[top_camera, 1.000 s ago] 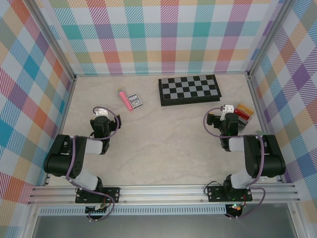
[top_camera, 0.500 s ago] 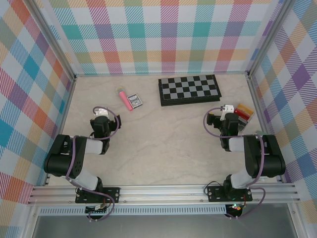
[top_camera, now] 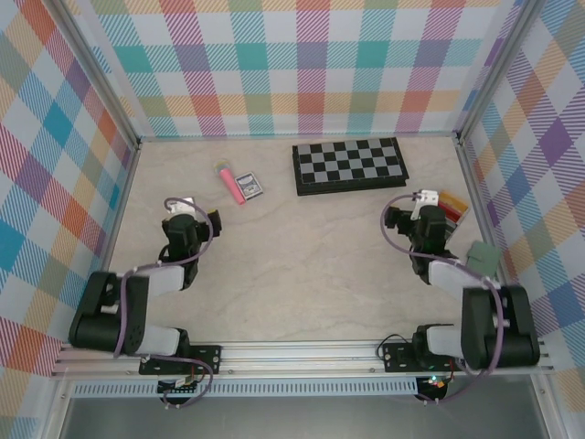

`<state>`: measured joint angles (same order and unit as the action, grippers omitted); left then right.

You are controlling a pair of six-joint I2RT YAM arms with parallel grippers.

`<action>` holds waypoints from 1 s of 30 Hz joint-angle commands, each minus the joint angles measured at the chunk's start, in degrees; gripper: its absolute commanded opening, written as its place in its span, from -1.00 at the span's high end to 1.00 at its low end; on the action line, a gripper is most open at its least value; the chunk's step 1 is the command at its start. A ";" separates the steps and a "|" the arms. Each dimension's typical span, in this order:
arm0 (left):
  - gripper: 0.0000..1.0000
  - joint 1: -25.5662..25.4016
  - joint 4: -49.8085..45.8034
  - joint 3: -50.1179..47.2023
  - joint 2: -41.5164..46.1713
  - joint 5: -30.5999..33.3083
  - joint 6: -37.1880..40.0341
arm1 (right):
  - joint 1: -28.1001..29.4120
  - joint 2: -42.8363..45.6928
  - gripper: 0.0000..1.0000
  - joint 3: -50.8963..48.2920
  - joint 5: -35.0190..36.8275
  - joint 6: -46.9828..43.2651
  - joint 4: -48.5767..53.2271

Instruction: Put the credit cards into the card holder

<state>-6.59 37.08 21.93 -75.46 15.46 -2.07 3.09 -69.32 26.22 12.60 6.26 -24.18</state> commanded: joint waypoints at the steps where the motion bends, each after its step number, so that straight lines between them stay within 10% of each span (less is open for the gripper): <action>1: -1.00 0.74 -8.97 1.08 10.67 -1.48 -4.15 | -1.58 8.15 -1.00 5.21 4.78 11.35 22.70; 10: -1.00 0.86 -52.34 21.29 20.71 -7.53 -24.84 | -28.48 13.83 -0.89 12.08 -16.06 26.41 45.92; 18: -1.00 -0.10 -48.38 22.46 17.27 -30.96 -30.00 | -42.91 2.42 -0.46 16.35 -23.56 27.58 49.34; 30: -1.00 -8.54 -49.71 23.93 12.03 -32.82 -29.16 | -48.17 -10.21 -0.37 17.30 -28.15 28.15 40.21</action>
<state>-13.87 -12.23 44.29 -63.05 -16.10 -30.52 -44.58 -77.56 42.15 -12.08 33.85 19.18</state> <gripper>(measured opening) 0.999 0.691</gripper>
